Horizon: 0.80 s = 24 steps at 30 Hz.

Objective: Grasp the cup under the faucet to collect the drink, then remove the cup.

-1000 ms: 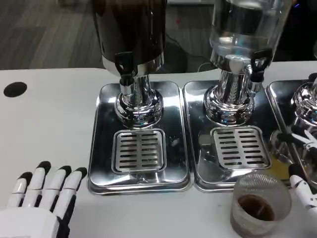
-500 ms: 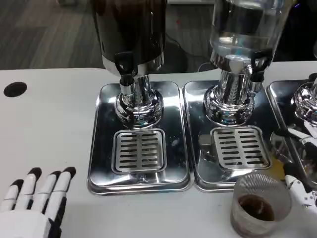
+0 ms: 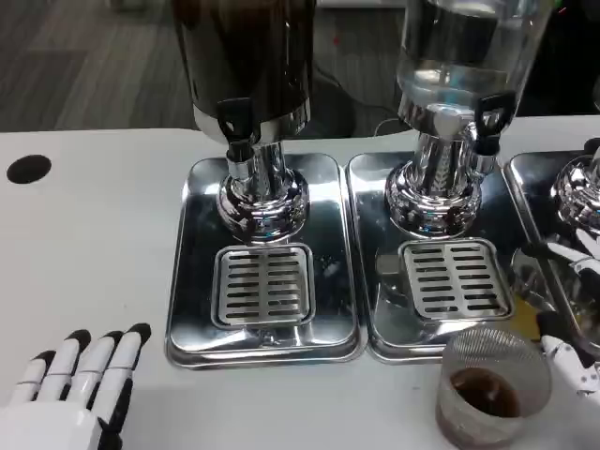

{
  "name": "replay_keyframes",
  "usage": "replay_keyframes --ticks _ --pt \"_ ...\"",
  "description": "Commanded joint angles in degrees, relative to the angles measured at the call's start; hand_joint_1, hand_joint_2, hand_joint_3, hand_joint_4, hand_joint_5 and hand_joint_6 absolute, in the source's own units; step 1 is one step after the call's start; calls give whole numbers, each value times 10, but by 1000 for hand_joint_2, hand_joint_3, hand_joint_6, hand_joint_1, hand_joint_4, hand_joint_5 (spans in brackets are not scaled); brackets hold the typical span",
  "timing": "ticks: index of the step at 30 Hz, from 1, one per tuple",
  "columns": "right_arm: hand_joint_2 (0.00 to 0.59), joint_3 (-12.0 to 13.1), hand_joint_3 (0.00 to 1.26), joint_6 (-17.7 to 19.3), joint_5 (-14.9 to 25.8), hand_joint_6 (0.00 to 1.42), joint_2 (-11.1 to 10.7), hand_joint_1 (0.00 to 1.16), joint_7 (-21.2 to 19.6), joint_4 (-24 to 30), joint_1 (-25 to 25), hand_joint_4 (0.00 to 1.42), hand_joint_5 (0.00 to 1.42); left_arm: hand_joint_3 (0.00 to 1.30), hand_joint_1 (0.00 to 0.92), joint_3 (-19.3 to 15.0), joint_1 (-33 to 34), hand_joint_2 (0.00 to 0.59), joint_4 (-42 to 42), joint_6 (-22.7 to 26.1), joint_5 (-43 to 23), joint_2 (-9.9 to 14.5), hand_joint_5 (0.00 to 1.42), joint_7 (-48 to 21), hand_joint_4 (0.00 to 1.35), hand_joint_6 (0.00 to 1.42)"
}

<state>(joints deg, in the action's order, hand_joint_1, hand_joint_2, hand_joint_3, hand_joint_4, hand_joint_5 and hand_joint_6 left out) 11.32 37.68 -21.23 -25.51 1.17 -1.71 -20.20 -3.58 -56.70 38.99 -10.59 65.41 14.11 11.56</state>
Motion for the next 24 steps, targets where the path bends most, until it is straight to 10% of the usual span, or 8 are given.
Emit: replay_keyframes --ticks 1,24 --pt "449 6 222 -5 -2 0 -8 552 -5 10 -5 53 1 59 0 -7 -3 41 0 -4 -19 4 44 -3 0 85" --pt "574 19 222 -74 35 0 -2 593 -1 14 -19 86 37 69 0 -2 -17 43 3 -42 -35 -9 54 41 0 118"
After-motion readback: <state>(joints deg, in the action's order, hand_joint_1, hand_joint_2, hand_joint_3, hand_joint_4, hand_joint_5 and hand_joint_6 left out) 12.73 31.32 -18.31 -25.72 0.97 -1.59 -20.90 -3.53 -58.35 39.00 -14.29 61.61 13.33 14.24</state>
